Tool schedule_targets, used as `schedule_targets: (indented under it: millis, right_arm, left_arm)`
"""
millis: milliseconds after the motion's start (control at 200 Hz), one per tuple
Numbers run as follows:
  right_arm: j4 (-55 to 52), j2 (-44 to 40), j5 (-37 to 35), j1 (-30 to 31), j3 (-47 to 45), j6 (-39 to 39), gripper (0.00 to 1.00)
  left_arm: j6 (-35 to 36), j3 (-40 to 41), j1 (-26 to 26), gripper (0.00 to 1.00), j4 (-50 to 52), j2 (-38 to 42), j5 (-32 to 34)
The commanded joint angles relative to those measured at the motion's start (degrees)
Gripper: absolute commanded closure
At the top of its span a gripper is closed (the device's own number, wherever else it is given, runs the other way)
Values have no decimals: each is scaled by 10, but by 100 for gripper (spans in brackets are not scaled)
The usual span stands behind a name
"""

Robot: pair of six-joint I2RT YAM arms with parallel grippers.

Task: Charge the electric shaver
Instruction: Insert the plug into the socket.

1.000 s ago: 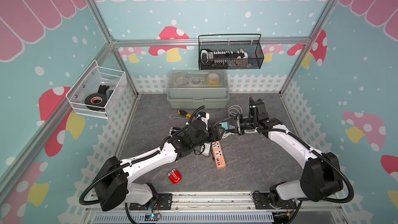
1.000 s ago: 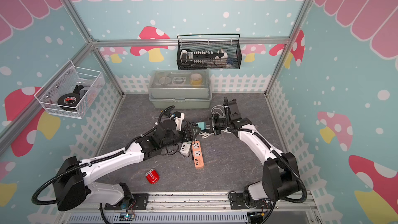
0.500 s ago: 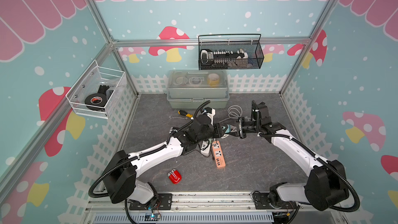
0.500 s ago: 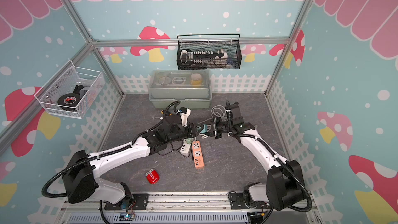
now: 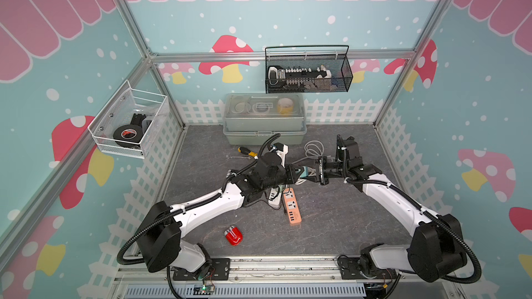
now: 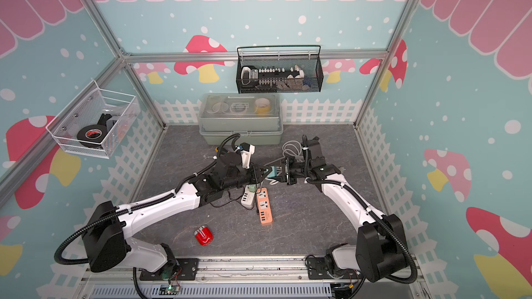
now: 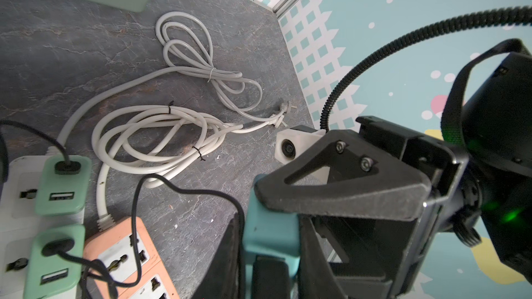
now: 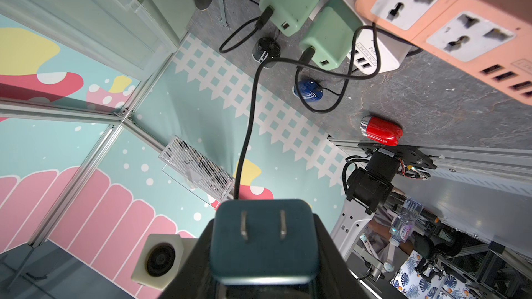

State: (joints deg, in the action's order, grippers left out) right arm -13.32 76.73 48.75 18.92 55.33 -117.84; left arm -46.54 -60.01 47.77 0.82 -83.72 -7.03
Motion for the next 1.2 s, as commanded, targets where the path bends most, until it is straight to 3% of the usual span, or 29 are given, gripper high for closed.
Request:
schedule_targets:
  millis: [0, 75, 175, 340, 475, 640, 886, 1196]
  right_arm:
    - [3, -8, -9, 1, 17, 22, 49]
    - [-44, -9, -15, -4, 30, 61, 33]
    - [-117, -15, -36, -16, 41, 126, 24]
    - [-275, -4, -87, -40, 88, 293, 20]
    - [-399, 18, -171, -44, 153, 441, 19]
    - [-460, 18, -243, -44, 186, 529, 20]
    - [-482, 20, -255, -42, 192, 560, 22]
    - [-479, 3, -241, -42, 168, 577, 26]
  left_arm:
    - [-16, -11, 6, 100, 61, 28, 16]
    - [-26, -19, 5, 100, 106, 39, 31]
    - [-43, -29, 5, 100, 169, 60, 41]
    - [-79, -55, -4, 100, 316, 101, 45]
    - [-90, -104, -16, 100, 474, 150, 68]
    - [-91, -144, -56, 100, 610, 189, 65]
    - [-87, -166, -42, 100, 596, 76, -14]
    - [-118, -234, 10, 100, 534, -98, -55]
